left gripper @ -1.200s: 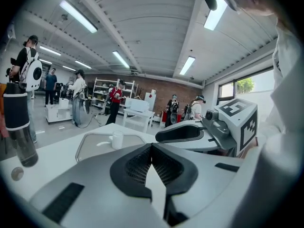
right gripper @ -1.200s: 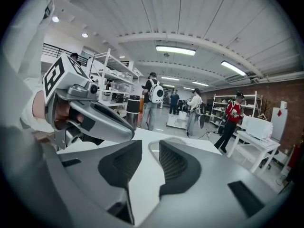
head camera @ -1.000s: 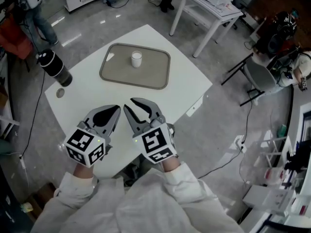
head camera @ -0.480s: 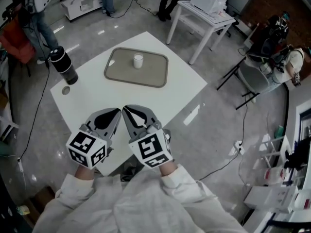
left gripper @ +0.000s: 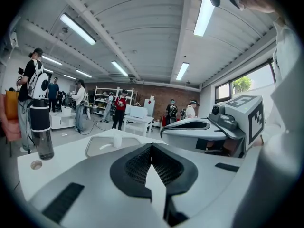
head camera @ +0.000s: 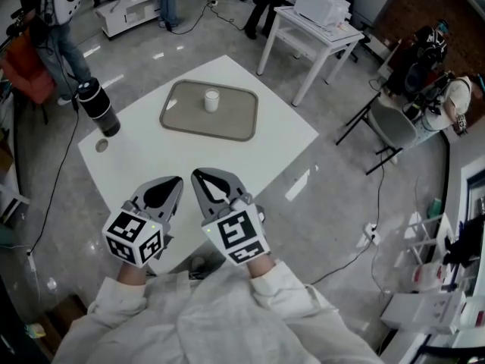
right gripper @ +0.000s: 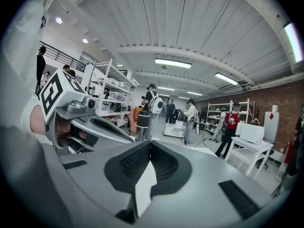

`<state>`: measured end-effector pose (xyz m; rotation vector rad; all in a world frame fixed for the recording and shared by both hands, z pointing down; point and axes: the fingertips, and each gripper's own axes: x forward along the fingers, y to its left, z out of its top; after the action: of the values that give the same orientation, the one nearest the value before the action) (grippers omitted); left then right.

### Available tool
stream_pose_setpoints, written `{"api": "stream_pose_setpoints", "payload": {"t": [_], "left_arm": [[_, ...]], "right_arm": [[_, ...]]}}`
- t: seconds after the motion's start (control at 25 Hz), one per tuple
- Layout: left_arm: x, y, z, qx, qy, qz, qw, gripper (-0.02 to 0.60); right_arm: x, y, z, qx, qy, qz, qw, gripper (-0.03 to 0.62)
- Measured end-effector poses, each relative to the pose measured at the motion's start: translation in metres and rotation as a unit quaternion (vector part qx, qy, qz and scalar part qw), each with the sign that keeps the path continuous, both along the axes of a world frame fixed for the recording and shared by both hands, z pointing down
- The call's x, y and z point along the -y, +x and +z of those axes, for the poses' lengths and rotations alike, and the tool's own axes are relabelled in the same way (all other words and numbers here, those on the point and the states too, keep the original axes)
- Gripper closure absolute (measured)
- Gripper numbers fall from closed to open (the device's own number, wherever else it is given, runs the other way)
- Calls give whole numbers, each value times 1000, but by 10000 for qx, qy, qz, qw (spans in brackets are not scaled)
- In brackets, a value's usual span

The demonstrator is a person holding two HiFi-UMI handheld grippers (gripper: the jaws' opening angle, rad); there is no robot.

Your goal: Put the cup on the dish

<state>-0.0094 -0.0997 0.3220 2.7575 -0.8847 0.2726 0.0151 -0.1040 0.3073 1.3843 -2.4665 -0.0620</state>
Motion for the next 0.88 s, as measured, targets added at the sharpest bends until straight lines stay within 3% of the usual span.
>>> {"api": "stream_pose_setpoints", "payload": {"t": [0.24,0.44,0.88], "left_arm": [[2,14,-9,-22,40,-79,10000,575],[-5,27,-1,142,26,-51,9999,575],[-12,26,3,151,-83,-160,9997,575]], "right_arm": [[-1,18,-5,420,-152,-29,9990,579],[0,24,2,210,-168,-83,9996,580],[-8,32,3,421,-192,-61,9989,580]]}}
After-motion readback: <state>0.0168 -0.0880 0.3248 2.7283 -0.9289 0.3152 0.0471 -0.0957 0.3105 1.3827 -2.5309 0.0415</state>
